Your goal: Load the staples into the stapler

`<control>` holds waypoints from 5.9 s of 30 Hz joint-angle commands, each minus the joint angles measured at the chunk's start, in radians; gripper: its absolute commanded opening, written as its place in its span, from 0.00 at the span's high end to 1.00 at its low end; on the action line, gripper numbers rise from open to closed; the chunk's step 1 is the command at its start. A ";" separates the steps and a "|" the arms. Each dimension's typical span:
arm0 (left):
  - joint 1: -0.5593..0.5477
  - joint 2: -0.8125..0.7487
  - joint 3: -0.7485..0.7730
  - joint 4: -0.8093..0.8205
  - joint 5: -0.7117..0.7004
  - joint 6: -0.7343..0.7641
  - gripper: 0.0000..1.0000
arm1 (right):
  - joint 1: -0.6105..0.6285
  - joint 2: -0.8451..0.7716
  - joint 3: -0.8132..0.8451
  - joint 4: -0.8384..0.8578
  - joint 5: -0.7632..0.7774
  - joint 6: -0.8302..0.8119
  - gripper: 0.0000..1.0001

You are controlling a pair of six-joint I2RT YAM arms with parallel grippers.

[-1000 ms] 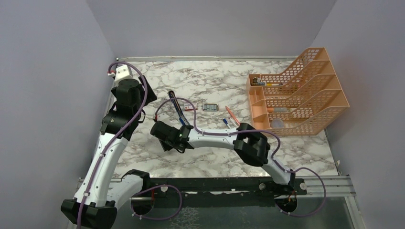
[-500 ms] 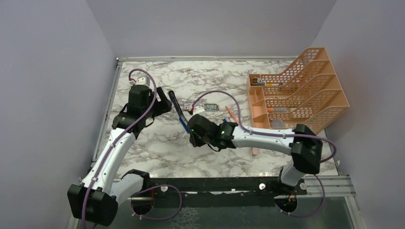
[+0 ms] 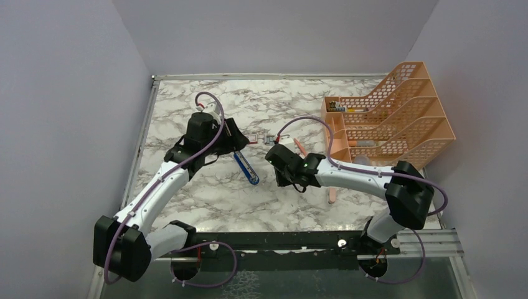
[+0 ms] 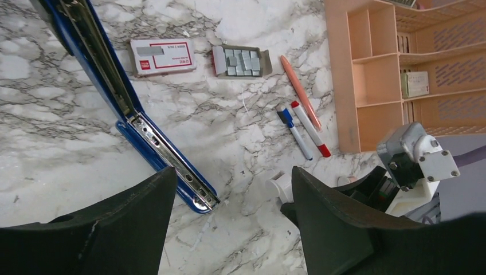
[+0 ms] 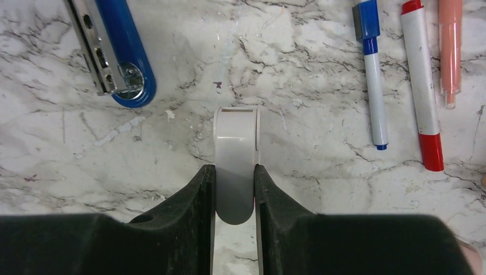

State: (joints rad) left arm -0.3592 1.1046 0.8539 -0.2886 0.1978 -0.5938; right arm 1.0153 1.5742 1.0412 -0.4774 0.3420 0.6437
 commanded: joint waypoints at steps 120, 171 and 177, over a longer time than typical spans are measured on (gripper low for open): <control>-0.514 0.438 -0.508 0.744 0.000 -0.329 1.00 | -0.358 -0.144 -0.179 0.156 -0.564 -0.056 0.78; -0.511 -0.085 0.058 -0.062 -0.927 0.048 0.16 | -0.068 -0.141 -0.150 -0.018 -0.045 0.159 0.23; -0.510 -0.106 0.063 -0.069 -0.981 0.059 0.11 | -0.015 -0.031 -0.108 -0.027 -0.063 0.208 0.24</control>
State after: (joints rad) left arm -0.8661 1.0138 0.9031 -0.3141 -0.6758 -0.5804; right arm 0.9703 1.4754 0.8825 -0.4641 0.2203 0.7799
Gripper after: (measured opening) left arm 0.885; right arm 0.765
